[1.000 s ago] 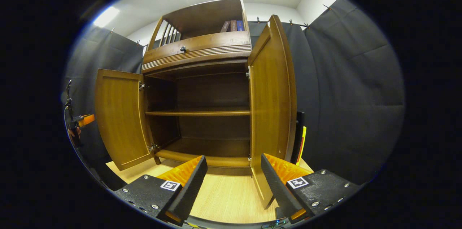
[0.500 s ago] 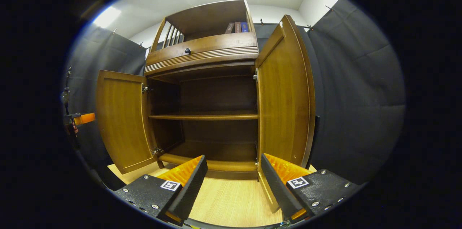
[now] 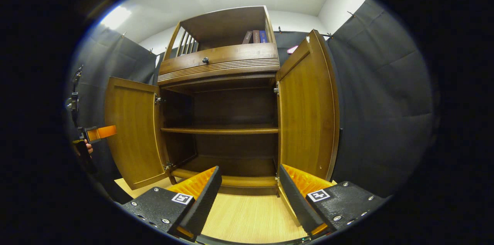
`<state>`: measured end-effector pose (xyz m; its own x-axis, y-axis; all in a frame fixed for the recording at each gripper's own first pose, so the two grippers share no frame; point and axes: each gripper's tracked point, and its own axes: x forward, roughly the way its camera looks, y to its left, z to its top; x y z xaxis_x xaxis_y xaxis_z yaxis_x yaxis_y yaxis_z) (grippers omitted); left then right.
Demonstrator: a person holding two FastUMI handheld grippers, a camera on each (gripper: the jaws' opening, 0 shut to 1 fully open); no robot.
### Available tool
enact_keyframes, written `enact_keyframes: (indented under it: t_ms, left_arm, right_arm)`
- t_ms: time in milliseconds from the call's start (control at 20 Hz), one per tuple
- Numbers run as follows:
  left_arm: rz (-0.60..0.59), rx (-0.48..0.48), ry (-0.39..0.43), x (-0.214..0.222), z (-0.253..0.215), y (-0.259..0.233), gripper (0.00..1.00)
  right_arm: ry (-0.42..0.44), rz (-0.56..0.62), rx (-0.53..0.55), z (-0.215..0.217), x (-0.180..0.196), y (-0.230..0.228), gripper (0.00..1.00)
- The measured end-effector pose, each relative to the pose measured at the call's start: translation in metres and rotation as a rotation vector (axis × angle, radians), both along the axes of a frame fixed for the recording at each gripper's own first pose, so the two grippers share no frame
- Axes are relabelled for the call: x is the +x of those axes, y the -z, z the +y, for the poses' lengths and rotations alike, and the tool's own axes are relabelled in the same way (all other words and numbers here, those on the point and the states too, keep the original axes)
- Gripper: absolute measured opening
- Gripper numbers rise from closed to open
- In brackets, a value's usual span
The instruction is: Open the right door of the double-door shoe cabinet with the right hand, and open the left door with the left hand.
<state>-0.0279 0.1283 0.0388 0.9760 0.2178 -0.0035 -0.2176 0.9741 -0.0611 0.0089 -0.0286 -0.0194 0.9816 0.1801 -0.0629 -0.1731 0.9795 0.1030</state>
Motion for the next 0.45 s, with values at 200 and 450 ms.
enact_keyframes:
  t_ms: [200, 450]
  left_arm:
    - [0.011, 0.023, 0.029, 0.007, -0.015, 0.004, 0.94]
    - [0.005, 0.018, 0.052, 0.013, -0.028, 0.005, 0.97]
  right_arm:
    - [0.015, 0.001, 0.009, -0.008, -0.004, 0.000, 0.98]
    - [0.039, -0.007, -0.020, -0.016, -0.005, 0.001, 0.98]
